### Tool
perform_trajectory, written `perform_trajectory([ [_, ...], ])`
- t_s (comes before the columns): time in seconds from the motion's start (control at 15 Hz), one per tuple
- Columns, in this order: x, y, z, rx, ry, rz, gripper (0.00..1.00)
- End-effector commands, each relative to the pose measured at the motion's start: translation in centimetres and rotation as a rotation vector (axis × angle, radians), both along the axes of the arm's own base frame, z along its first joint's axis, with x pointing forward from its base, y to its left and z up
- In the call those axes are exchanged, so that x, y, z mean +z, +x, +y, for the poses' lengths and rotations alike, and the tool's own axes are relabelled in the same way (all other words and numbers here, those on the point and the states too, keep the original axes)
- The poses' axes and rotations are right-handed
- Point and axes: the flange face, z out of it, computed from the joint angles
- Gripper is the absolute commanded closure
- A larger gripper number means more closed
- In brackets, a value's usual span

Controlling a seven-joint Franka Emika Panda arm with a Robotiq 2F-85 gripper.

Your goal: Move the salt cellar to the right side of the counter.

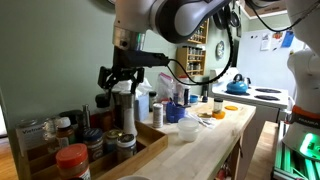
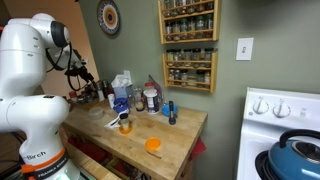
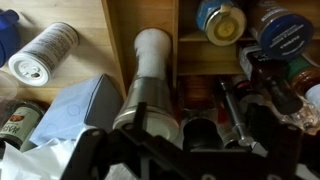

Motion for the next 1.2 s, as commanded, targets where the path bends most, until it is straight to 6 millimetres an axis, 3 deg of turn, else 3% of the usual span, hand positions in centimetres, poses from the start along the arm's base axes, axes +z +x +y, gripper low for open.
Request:
perform_trajectory([
  [0.0, 0.1, 0.1, 0.1, 0.000, 0.000, 0.000, 0.00],
  [0.4, 0.3, -0.1, -0.3, -0.009, -0.013, 0.005, 0.00],
  [0.53, 1.7, -1.0, -1.7, -0.047, -0.011, 0.055, 0.00],
  [0.8, 4.2, -1.9, -2.2, -0.051, 0.037, 0.068, 0.00],
  [1.13, 1.9, -0.9, -4.5, 0.002, 0.006, 0.143, 0.00],
])
